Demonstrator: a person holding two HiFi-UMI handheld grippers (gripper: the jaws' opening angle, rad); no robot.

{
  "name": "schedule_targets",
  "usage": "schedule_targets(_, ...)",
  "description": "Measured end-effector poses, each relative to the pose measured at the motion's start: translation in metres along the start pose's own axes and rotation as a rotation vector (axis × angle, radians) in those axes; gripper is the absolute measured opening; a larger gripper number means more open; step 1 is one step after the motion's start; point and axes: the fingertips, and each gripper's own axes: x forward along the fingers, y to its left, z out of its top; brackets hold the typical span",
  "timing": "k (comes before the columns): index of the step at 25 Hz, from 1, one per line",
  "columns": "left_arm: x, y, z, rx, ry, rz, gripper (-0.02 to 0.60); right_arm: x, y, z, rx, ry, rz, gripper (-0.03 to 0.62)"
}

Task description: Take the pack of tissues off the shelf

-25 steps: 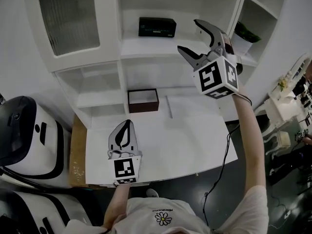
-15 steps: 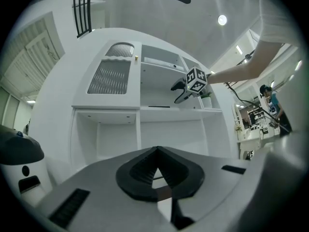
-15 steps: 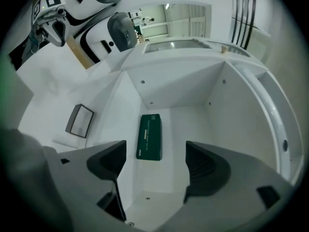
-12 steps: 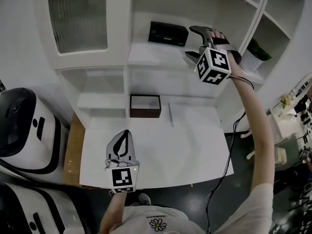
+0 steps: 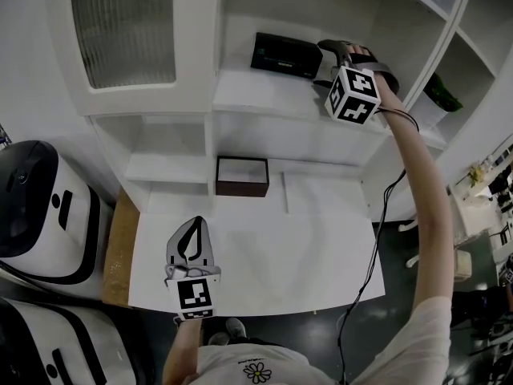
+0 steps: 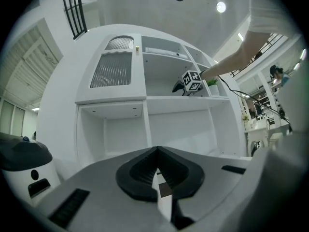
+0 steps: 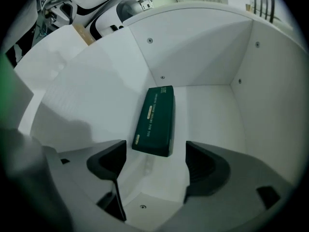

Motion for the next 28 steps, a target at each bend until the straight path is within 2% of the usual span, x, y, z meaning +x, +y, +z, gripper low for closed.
schedule_targets(8, 0.008, 0.006, -0.008, -0.011, 0.013, 0.013, -0.002, 0.026, -0.001, -0.001, -0.004, 0.013, 0.017, 0.365)
schedule_targets(15, 0.010, 0.009, -0.020, -0.014, 0.045, 0.021, -0.002, 0.044, -0.005, -0.004, -0.052, 0.058, 0.036, 0.365)
schedule_targets(21, 0.014, 0.014, -0.026, -0.023, 0.059, 0.023, -0.002, 0.051, -0.008, -0.006, 0.024, 0.077, 0.080, 0.360)
schedule_targets(28, 0.018, 0.008, -0.033, -0.031, 0.070, 0.007, -0.002, 0.054, -0.003, -0.004, 0.025, 0.127, 0.149, 0.318)
